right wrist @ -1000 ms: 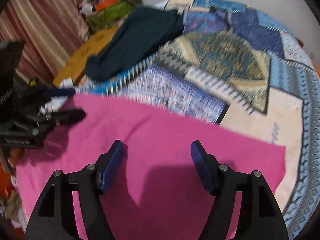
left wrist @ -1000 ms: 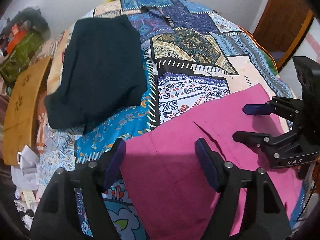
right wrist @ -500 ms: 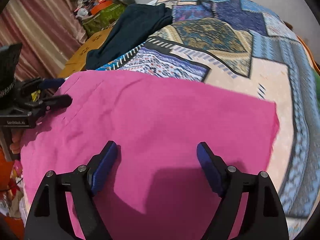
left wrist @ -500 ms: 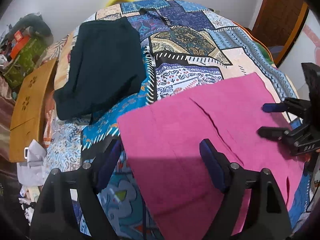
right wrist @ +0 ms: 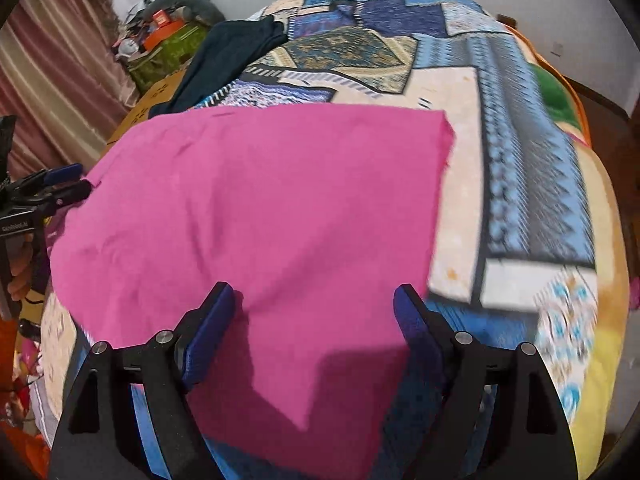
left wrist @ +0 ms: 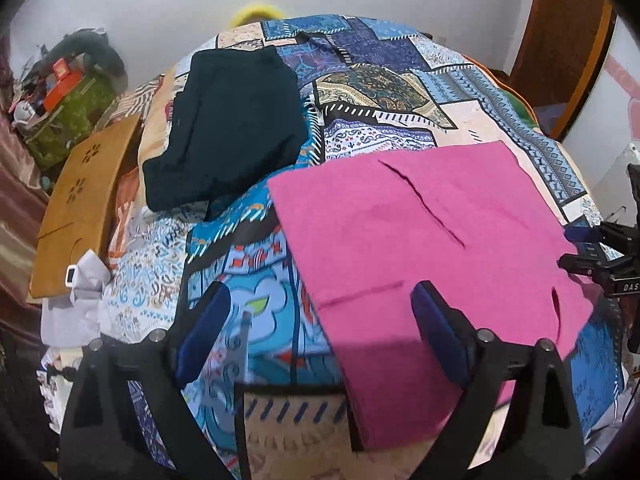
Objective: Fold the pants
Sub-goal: 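Release the pants and smooth the folded stack with both tools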
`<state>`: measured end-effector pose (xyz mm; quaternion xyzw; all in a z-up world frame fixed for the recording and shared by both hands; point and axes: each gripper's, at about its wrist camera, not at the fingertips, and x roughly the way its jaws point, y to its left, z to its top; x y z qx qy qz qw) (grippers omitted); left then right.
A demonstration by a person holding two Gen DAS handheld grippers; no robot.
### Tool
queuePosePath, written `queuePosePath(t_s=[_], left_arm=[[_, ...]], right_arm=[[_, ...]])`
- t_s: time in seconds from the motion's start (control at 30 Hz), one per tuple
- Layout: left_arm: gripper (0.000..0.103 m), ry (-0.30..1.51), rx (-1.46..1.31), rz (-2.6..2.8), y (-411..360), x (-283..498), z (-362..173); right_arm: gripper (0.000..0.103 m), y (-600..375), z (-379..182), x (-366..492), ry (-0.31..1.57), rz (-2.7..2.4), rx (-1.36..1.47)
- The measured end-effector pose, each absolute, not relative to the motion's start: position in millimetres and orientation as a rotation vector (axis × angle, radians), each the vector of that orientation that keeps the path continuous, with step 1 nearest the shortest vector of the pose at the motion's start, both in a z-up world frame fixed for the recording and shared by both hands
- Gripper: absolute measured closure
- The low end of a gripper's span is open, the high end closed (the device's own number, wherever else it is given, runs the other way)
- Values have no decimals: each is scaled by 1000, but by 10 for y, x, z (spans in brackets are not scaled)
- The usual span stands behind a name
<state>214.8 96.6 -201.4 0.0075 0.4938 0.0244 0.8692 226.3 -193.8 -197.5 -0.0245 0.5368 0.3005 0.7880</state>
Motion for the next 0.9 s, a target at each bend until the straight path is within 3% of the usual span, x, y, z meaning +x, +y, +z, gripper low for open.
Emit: queuePosePath(t_s=[0.33, 0.67, 0.9], left_arm=[[10, 1035, -99, 90, 1093, 1885, -1930], [10, 1012, -361, 90, 1185, 1572, -1873], [11, 1049, -434, -14, 998, 1375, -1993]], right_arm=[[24, -2057, -1900, 2044, 1121, 571, -24], [24, -1629, -1234, 1897, 890, 682, -66], [24, -1195, -1420, 1847, 875, 739, -111]])
